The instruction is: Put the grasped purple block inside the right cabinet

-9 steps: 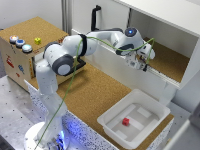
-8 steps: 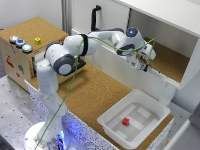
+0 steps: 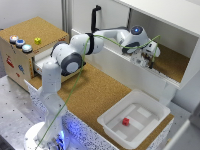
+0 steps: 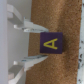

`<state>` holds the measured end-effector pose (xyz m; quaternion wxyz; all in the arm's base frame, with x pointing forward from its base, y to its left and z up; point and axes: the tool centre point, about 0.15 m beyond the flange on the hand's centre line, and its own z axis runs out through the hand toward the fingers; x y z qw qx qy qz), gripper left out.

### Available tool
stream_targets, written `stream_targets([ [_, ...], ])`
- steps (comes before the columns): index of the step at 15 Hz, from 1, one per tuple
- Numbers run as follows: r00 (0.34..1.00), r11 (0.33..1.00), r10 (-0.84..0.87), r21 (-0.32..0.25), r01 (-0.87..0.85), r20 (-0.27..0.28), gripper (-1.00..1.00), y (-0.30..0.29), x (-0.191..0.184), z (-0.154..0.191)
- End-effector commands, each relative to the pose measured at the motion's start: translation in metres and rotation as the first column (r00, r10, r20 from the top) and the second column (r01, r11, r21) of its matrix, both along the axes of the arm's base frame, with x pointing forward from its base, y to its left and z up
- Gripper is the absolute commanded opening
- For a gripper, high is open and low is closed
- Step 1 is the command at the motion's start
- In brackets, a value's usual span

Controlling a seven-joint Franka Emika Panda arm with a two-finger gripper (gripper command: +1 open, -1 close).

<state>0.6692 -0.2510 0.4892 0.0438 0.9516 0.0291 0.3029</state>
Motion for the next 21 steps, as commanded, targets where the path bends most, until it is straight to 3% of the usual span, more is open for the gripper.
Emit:
stream_targets([
  [1, 0.998, 0.998, 0.059, 0.016, -0.059, -0.036, 1.00, 0.005, -0.047, 0.026],
  [5, 0.993, 0.993, 0.115, -0.015, -0.116, -0.040, 1.00, 0.028, -0.114, 0.041],
  [20, 0.993, 0.993, 0.115, -0.015, -0.116, -0.040, 1.00, 0.028, -0.114, 0.041],
  [21, 0.988, 0.990, 0.136, 0.045, -0.133, -0.079, 1.00, 0.026, -0.110, 0.051],
])
